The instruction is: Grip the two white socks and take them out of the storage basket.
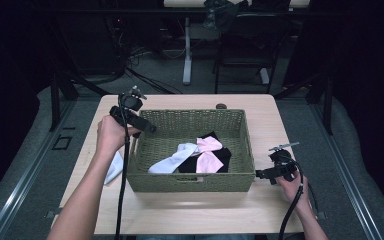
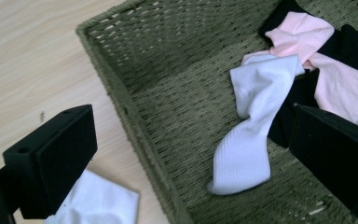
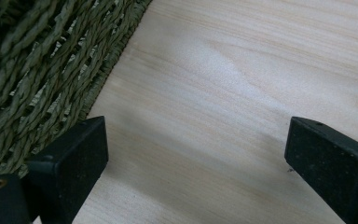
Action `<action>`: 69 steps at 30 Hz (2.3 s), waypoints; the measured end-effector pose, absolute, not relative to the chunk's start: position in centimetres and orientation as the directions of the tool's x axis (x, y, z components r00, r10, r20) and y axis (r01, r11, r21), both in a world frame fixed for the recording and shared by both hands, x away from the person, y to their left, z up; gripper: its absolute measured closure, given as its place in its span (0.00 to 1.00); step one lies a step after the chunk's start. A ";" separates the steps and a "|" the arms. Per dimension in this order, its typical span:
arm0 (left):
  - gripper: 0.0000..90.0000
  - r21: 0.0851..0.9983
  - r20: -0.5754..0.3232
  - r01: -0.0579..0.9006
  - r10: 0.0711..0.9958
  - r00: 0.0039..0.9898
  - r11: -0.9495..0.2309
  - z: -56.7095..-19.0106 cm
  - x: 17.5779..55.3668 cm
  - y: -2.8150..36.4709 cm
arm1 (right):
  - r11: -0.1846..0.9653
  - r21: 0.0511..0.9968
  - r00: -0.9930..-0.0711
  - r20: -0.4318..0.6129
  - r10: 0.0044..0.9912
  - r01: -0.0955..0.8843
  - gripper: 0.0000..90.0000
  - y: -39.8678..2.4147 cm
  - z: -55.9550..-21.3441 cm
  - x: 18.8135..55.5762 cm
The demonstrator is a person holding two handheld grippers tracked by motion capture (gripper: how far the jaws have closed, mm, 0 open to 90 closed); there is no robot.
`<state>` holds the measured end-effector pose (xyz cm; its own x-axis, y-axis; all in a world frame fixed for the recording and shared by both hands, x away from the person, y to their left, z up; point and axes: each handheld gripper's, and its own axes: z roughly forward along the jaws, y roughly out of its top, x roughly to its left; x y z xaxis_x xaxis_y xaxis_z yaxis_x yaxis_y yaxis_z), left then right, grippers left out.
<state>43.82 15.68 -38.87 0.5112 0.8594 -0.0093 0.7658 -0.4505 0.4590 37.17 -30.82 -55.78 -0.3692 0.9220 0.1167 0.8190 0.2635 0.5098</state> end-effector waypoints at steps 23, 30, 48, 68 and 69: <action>0.10 0.449 -0.173 0.795 0.834 0.525 -0.407 -49.2 45.5 13.2 | 0.253 0.505 -0.358 0.121 0.926 0.825 0.06 -31.1 -55.9 37.1; 0.16 0.433 -0.183 0.781 0.804 0.565 -0.450 -50.0 45.8 11.5 | 0.253 0.509 -0.359 0.119 0.926 0.823 0.06 -31.1 -55.9 37.1; 0.72 0.286 -0.191 0.758 0.740 0.645 -0.587 -52.0 45.9 8.1 | 0.253 0.510 -0.357 0.116 0.927 0.822 0.06 -31.2 -55.9 37.1; 0.95 0.504 -0.108 0.681 0.743 0.661 -0.532 -43.7 44.2 10.4 | 0.251 0.510 -0.355 0.116 0.928 0.823 0.06 -31.2 -55.9 37.0; 0.95 0.514 -0.109 0.678 0.744 0.659 -0.525 -43.4 44.1 10.5 | 0.248 0.505 -0.352 0.120 0.928 0.827 0.06 -31.2 -55.8 37.0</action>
<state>44.14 10.50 -43.36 0.6588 0.7444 -0.1089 0.6782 -0.5251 0.5141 37.00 -31.19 -55.85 -0.3517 0.9285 0.1196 0.8265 0.2480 0.5054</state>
